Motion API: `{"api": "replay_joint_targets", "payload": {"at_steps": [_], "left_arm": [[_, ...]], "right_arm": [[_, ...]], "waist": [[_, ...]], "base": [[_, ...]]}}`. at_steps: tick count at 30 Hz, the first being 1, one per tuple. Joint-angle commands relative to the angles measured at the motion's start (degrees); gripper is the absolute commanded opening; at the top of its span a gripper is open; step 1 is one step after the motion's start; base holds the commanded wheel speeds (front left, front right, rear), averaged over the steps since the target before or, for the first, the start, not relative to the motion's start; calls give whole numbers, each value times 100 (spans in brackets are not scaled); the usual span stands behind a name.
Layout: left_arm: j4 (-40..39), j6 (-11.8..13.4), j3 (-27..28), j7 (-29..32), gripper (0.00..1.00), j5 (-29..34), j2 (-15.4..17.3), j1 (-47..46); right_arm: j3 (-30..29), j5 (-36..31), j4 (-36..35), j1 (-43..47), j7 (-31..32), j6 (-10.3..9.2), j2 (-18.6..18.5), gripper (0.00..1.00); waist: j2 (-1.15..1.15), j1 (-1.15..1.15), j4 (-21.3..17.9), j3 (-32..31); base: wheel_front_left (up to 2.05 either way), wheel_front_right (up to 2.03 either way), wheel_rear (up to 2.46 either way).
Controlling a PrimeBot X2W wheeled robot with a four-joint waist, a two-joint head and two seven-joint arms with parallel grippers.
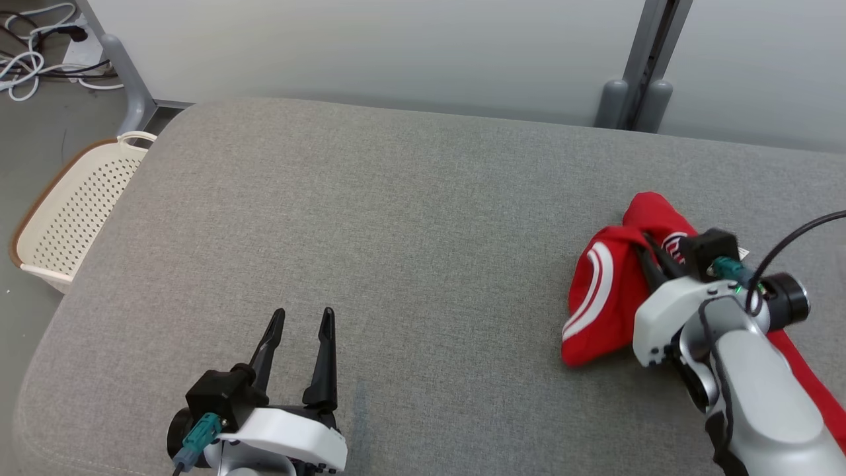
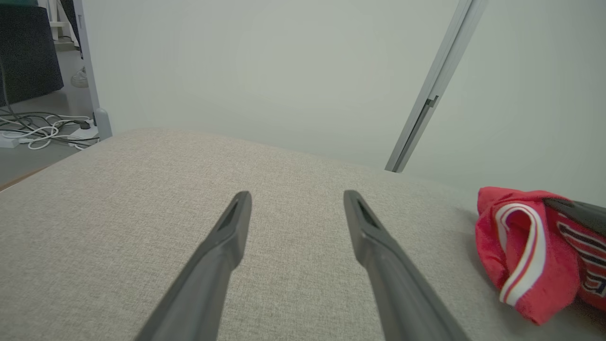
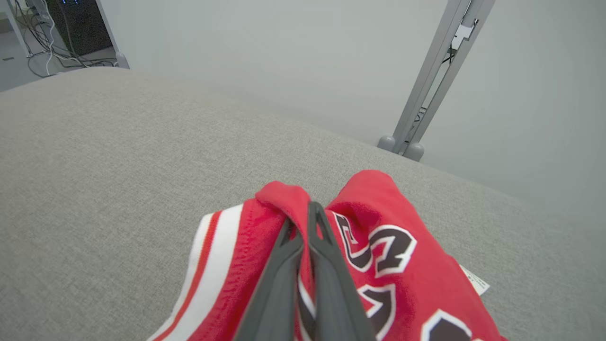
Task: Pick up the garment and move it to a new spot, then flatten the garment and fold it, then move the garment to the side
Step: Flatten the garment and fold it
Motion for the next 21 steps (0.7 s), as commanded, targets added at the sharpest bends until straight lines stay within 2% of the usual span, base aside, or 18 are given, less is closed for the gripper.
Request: {"api": "replay_joint_targets", "payload": {"at_steps": [1, 11, 14, 21], "left_arm": [[6, 30, 11, -26, 100, -19, 22, 33], [9, -12, -4, -26, 100, 58, 22, 102], [-4, -13, 5, -26, 100, 64, 22, 138], [-40, -13, 30, -26, 100, 63, 21, 107]], "right_arm": [[-91, -24, 13, -189, -224, 2, 19, 0], [-254, 48, -214, -505, -1128, 2, 255, 0], [46, 136, -257, -181, -1152, 2, 287, 0], [1268, 782, -344, 672, -996, 2, 273, 0]], "waist": [[0, 0, -7, -27], [0, 0, -71, -149], [0, 0, -95, -155], [0, 0, -186, -73]], "base": [[0, 0, 0], [0, 0, 0], [0, 0, 0], [0, 0, 0]]}}
